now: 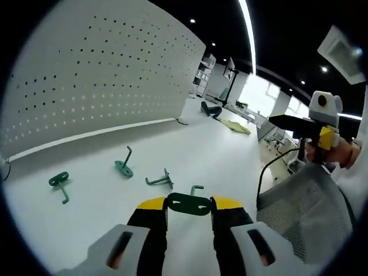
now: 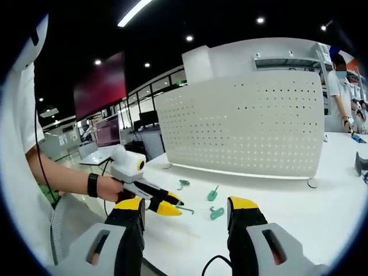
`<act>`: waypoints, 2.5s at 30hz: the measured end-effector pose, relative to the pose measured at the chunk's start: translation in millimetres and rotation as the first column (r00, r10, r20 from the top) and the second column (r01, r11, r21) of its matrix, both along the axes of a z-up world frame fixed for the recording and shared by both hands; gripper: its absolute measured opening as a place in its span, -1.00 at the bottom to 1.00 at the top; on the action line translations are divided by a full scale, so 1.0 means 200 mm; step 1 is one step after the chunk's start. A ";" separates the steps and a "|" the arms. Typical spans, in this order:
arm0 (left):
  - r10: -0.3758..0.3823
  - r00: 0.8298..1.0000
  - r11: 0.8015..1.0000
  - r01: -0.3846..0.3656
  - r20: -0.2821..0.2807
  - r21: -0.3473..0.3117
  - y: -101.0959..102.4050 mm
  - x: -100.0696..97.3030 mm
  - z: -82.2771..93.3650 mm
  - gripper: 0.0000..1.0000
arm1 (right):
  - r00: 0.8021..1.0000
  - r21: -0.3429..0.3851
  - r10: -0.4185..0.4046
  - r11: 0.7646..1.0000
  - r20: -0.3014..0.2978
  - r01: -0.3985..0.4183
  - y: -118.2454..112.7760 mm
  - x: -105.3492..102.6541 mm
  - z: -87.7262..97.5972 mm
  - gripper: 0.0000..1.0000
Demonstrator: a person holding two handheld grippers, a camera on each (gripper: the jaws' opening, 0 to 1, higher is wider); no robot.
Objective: Insert the hook assembly into the mounting plate slot until the hook locks in place.
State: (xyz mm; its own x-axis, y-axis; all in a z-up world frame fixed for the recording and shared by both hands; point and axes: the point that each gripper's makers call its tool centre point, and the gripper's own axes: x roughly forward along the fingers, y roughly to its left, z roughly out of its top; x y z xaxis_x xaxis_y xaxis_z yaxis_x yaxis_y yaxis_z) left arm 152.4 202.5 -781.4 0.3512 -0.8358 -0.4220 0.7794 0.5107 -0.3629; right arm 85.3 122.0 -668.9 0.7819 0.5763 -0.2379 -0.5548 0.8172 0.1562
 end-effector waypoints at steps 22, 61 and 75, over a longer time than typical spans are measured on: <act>0.131 0.951 0.956 -0.196 -0.279 -0.218 0.02 -0.10 0.24 -0.40 | 0.998 0.000 0.058 0.998 0.032 -0.058 0.01 -0.02 0.02 0.08; -0.142 0.813 0.886 -0.150 -0.565 -0.440 -0.13 -0.44 0.55 -0.40 | 0.908 -0.055 0.412 0.911 0.068 -0.409 0.22 -0.11 0.04 -0.59; -0.221 0.772 0.873 -0.116 -0.596 -0.474 -0.16 -0.47 0.56 -0.40 | 0.863 -0.088 0.480 0.877 0.160 -0.472 0.26 -0.12 0.09 -0.75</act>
